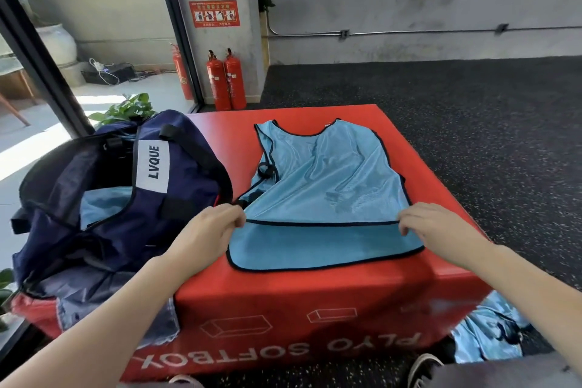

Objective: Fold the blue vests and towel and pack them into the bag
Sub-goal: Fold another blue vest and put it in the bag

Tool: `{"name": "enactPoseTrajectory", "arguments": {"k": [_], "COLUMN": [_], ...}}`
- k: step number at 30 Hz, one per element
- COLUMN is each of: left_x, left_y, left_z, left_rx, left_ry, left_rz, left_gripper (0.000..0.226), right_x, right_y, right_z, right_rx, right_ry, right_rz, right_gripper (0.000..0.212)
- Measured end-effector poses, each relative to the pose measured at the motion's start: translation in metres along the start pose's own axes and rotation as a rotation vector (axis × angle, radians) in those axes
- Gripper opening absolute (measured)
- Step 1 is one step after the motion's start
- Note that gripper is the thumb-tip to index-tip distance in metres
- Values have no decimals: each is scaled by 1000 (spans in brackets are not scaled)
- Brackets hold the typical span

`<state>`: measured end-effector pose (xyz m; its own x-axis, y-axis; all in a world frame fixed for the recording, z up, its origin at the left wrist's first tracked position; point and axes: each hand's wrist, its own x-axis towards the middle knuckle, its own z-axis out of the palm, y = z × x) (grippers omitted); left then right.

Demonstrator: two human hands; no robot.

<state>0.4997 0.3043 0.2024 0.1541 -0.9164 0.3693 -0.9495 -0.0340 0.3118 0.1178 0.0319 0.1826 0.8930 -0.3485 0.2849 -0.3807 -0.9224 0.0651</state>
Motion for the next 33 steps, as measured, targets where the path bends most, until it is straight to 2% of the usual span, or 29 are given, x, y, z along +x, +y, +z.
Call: {"name": "enactPoseTrajectory", "arguments": {"k": [2,5,8,12,14,17,19,21,23,26,29,33], "left_x": [-10,-23,-32,-37,-39,-40,-40,-39,-38,-38,-35,-25], "left_y": [-4,-4,-4,0,2,5,6,6,5,7,3,4], "left_z": [7,21,32,35,36,35,34,35,37,41,46,43], "left_rx": [37,41,10,-17,-7,15,9,13,40,42,-15,3], "left_ry": [-90,-215,-264,-203,-190,-205,-214,-215,-198,-130,-31,65], "left_rz": [95,108,67,16,-16,-57,-87,-105,-103,-44,-57,-55], "left_gripper": [31,41,38,22,30,50,61,65,60,44,14,20], "right_x": [-7,-18,-26,-30,-30,-31,-31,-31,-29,-24,-23,-20], "right_y": [0,-6,-5,-5,-5,-4,-4,-3,-1,-3,0,4], "right_z": [2,2,0,3,5,12,15,17,20,19,17,12], "right_rx": [14,84,83,22,8,-13,35,201,347,407,383,249], "right_ry": [-29,-116,-180,-58,-1,55,54,47,47,15,-7,72], "right_rz": [-48,-9,55,-3,-82,-196,-129,62,210,268,235,62], "right_gripper": [51,25,38,29,16,27,22,8,16,18,25,25]}}
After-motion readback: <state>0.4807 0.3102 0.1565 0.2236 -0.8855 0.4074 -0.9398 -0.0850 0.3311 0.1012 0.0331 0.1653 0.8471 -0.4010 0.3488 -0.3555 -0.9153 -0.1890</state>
